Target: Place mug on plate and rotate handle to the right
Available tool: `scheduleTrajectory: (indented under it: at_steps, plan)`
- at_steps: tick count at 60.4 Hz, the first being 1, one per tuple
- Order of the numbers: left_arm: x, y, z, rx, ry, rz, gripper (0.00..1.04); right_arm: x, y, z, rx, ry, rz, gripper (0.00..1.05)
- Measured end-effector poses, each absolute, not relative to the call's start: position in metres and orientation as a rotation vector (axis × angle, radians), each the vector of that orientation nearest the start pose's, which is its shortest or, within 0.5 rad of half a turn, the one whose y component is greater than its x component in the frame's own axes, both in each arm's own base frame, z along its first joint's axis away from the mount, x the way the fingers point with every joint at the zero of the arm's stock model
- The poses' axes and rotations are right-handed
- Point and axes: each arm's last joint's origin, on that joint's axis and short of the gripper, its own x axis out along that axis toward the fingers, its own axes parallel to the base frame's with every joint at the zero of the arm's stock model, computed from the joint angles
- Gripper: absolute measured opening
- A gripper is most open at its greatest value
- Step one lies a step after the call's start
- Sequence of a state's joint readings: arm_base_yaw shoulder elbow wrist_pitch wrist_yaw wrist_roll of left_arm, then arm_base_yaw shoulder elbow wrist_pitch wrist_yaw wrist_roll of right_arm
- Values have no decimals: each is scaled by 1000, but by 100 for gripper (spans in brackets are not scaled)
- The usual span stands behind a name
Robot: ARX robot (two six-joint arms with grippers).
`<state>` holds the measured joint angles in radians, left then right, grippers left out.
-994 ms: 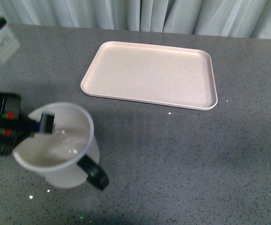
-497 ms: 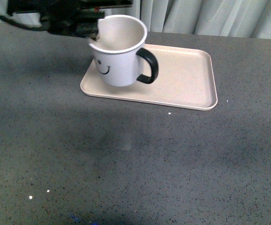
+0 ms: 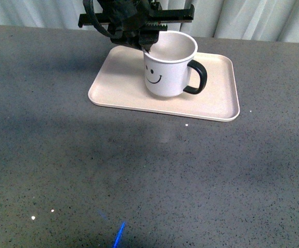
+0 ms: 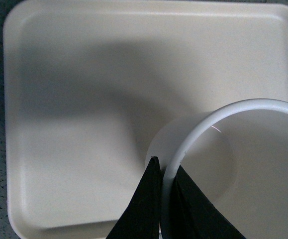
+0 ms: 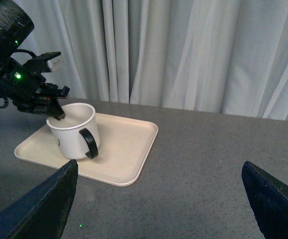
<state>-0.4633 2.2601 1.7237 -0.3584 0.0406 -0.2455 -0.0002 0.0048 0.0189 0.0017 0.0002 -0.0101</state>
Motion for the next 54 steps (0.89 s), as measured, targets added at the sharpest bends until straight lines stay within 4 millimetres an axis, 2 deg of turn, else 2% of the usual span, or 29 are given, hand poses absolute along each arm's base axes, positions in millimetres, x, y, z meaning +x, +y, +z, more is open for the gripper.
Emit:
scheduleTrajectory:
  at_steps: [24,43,54]
  plan:
    - [437,-229,144,-33,964,-366,2,97,0,170,-10,-16,0,96]
    - [436,-232,143,-34,955,-386,48,97,0,170,-10,-16,0,96]
    - [427,-227,153,-42,902,-398,75,97,0,170,-10,-16,0,96]
